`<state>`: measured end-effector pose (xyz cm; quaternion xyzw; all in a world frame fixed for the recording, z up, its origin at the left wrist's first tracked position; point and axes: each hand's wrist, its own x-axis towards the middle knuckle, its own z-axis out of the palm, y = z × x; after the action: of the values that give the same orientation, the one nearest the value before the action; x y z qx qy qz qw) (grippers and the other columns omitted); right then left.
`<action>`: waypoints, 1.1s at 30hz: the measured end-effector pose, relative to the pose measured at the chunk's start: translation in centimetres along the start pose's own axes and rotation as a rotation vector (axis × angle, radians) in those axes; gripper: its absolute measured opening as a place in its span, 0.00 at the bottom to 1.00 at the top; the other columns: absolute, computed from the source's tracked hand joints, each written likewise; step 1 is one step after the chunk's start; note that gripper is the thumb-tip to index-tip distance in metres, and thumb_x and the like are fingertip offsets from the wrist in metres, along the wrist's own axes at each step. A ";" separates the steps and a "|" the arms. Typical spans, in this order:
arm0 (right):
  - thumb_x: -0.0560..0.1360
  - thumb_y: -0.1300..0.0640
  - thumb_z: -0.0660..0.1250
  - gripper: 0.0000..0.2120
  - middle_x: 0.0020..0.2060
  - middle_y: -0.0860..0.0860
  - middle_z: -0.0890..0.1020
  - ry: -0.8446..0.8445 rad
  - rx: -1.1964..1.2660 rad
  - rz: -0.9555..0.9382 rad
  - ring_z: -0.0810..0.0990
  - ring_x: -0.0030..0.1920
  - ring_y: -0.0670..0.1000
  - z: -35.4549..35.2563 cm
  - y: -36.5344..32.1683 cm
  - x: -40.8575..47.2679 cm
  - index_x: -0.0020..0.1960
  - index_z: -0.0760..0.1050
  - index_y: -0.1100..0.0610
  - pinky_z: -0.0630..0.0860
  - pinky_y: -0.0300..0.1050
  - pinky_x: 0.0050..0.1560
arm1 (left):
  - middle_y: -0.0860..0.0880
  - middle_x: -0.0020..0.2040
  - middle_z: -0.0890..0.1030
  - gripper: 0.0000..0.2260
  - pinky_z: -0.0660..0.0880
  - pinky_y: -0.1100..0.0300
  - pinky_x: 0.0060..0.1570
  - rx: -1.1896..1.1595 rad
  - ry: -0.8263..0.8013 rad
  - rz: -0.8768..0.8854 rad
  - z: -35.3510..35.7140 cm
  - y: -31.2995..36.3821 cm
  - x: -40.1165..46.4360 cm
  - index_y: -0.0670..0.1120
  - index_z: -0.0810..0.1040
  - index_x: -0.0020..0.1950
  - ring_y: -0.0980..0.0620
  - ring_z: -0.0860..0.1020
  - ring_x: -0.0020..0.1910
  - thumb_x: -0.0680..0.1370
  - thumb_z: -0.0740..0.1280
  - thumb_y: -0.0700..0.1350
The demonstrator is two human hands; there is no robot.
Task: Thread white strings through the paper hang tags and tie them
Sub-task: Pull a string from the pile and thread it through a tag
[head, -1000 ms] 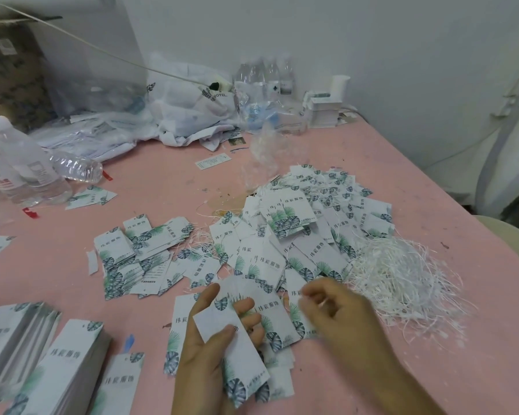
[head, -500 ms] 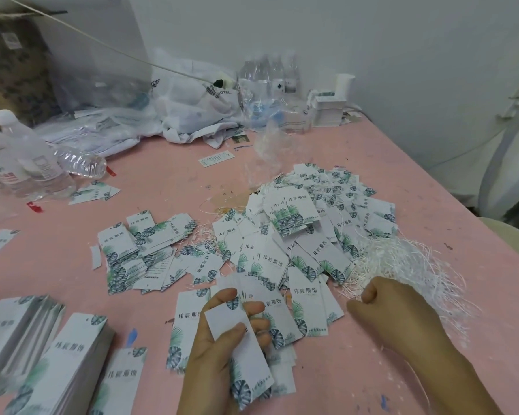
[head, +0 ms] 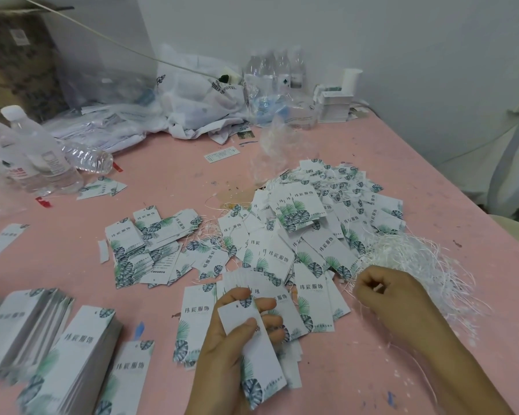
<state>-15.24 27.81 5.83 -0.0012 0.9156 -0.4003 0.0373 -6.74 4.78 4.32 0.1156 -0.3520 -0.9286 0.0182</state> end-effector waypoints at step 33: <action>0.72 0.64 0.69 0.11 0.42 0.41 0.76 0.185 -0.147 -0.317 0.74 0.44 0.41 2.6 -0.3 -0.4 0.38 0.75 0.50 0.71 0.36 0.43 | 0.32 0.48 0.80 0.14 0.81 0.49 0.39 -0.003 -0.096 -0.102 0.5 -0.8 -0.3 0.43 0.81 0.48 0.40 0.79 0.37 0.67 0.65 0.31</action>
<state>-14.67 25.71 4.39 -0.1114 0.9302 -0.3317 -0.1110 -6.51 5.77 4.18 0.0887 -0.3446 -0.9334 -0.0459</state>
